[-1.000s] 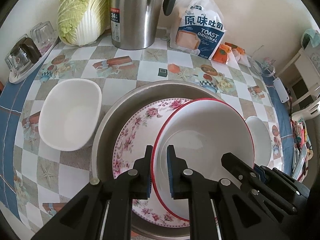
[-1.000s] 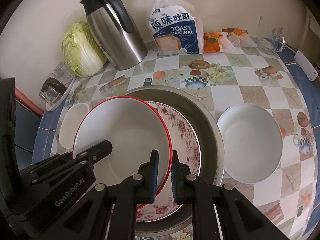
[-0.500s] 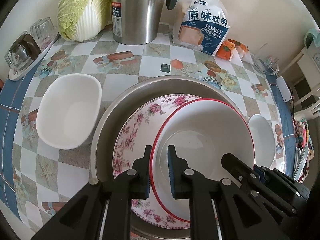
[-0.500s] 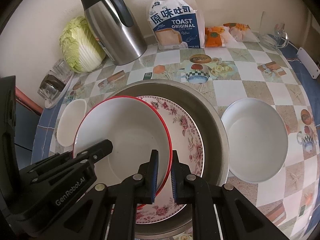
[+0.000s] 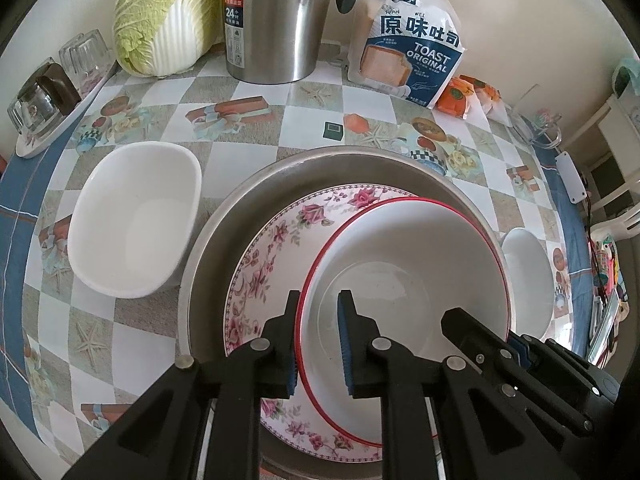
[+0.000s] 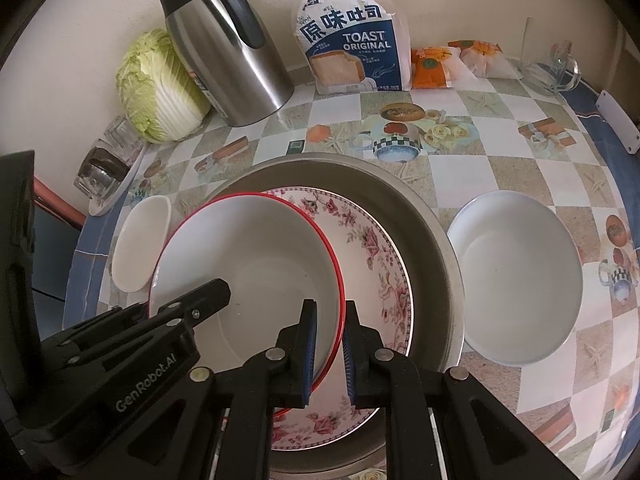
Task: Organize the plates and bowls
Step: 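Carry the red-rimmed bowl with both tools and lower it onto the plate in the basin, then open both tools to release the red-rimmed bowl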
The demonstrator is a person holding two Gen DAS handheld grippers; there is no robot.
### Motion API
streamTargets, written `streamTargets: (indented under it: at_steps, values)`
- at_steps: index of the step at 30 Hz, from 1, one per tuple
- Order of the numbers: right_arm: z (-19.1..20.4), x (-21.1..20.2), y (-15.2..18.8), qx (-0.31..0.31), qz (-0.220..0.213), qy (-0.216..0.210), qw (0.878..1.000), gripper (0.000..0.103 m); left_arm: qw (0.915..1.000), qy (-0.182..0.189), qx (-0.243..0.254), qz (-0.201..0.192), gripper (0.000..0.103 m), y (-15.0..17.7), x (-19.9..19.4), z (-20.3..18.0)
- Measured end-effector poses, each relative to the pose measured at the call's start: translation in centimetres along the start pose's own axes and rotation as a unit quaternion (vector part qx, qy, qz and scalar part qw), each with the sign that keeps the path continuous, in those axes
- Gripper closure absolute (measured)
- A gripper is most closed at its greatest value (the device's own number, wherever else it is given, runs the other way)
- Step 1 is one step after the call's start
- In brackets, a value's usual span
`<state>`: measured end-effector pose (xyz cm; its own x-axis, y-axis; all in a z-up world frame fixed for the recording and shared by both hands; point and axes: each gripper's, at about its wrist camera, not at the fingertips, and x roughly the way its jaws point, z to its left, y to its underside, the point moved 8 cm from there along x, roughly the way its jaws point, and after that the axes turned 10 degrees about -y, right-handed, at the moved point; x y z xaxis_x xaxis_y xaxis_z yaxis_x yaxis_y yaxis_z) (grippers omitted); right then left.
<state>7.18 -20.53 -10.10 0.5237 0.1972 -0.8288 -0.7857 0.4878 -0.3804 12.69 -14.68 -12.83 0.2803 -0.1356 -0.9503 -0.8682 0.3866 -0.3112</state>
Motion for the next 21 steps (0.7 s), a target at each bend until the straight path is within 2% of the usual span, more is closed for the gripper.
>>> streamTargets:
  at_steps: [5, 9, 21]
  values:
    - [0.09, 0.05, -0.07, 0.0, 0.0, -0.001, 1.0, 0.087, 1.0, 0.002, -0.003, 0.002, 0.086, 0.01, 0.13, 0.04]
    - [0.07, 0.1, -0.11, 0.003, -0.001, -0.004, 1.0, 0.087, 1.0, 0.008, -0.003, 0.005, 0.079, 0.12, 0.29, -0.14]
    - [0.24, 0.27, -0.15, 0.001, -0.003, -0.008, 1.0, 0.084, 0.9998, 0.01, -0.012, 0.011, 0.078, 0.25, 0.68, -0.08]
